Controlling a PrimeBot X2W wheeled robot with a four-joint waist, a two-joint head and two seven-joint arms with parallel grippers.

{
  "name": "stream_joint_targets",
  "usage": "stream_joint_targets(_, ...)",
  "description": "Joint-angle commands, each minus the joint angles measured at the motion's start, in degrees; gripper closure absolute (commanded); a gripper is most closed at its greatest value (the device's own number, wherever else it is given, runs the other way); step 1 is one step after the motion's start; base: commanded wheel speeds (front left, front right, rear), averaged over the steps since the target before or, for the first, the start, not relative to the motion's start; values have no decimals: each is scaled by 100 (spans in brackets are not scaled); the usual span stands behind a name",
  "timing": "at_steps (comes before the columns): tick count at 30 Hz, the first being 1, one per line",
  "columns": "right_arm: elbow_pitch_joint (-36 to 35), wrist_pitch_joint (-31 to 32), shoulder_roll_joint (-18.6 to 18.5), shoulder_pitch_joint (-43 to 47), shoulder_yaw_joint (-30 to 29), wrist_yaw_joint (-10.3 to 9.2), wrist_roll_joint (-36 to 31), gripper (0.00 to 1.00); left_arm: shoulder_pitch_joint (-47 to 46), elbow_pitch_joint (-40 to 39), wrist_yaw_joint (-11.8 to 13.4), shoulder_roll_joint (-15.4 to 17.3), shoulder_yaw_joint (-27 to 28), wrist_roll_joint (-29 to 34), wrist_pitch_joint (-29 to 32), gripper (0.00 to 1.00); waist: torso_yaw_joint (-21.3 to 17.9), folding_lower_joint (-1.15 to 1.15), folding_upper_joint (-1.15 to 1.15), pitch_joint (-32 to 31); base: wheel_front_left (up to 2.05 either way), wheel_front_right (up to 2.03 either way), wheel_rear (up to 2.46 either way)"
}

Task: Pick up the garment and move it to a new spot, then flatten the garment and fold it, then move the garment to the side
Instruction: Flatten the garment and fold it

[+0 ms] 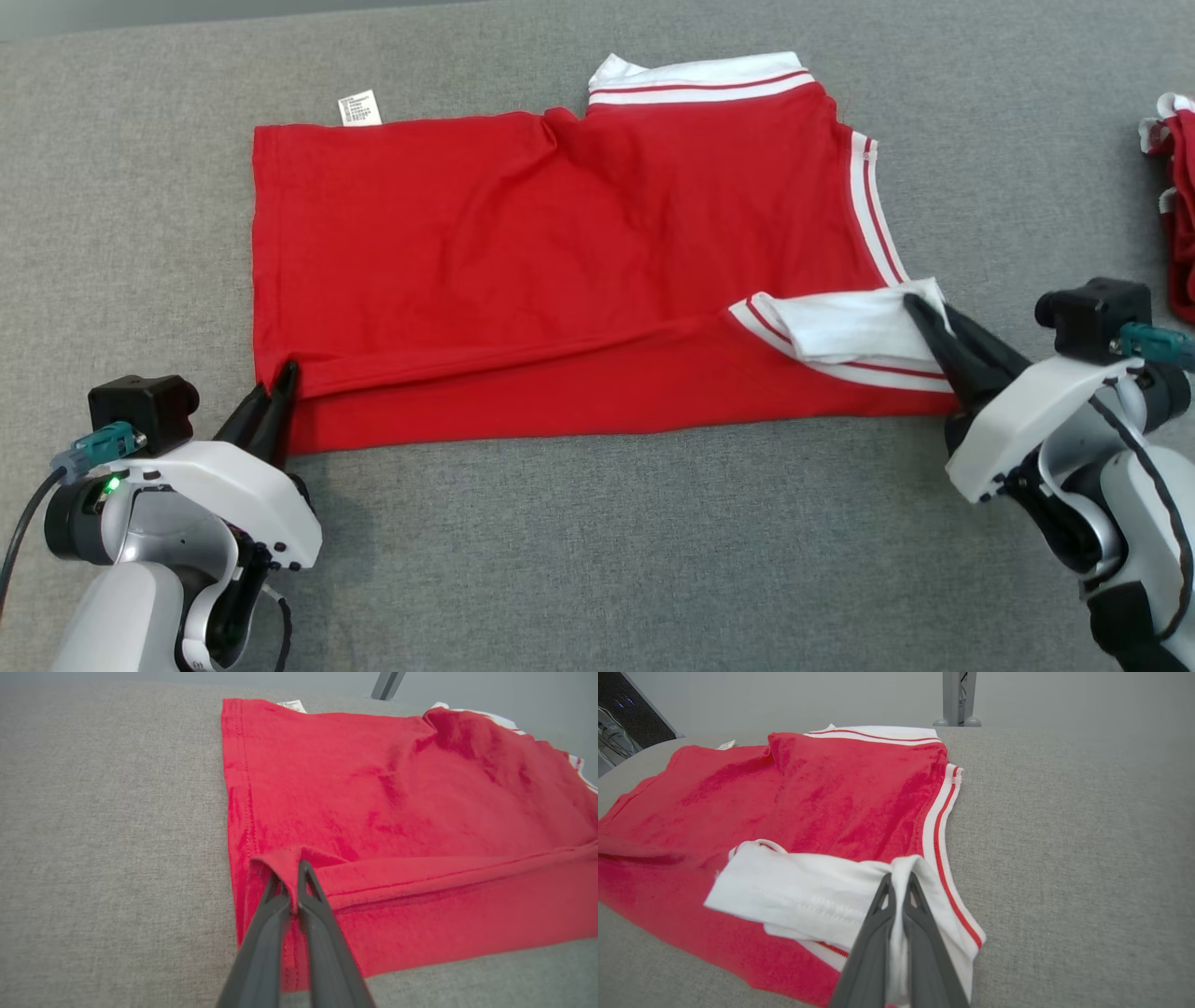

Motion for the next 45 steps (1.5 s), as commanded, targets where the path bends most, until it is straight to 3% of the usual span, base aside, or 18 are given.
stream_joint_targets(1,121,-153,-76,-189,48,0,-124,9,-132,34,53,12,31,37,-22,64,-24,0,0,-32,0,0,0)
stream_joint_targets(2,197,-225,-71,-249,105,0,-171,0,-118,57,51,7,34,26,-35,13,-32,0,0,-49,0,0,0)
stream_joint_targets(3,249,-303,-55,-307,142,0,-185,0,-88,76,55,-18,37,-17,-26,0,-36,0,0,-67,0,0,0)
stream_joint_targets(12,127,-713,-223,-86,-104,1,-253,0,390,-202,185,-53,213,-168,-231,0,-7,0,0,-222,0,0,0)
stream_joint_targets(16,-166,-251,-321,374,-294,1,-499,0,655,-481,147,-21,209,-306,-57,0,-53,0,0,-77,0,0,0)
stream_joint_targets(25,-308,294,-33,747,-551,0,-775,0,592,-434,102,80,165,-408,193,0,-119,0,0,123,0,0,0)
stream_joint_targets(31,-405,537,103,722,-440,0,-794,0,512,-299,43,81,82,-502,341,0,-116,0,0,211,0,0,0)
stream_joint_targets(45,-394,905,6,465,-16,1,-718,0,325,-55,25,138,-167,-422,609,0,-116,0,0,263,0,0,0)
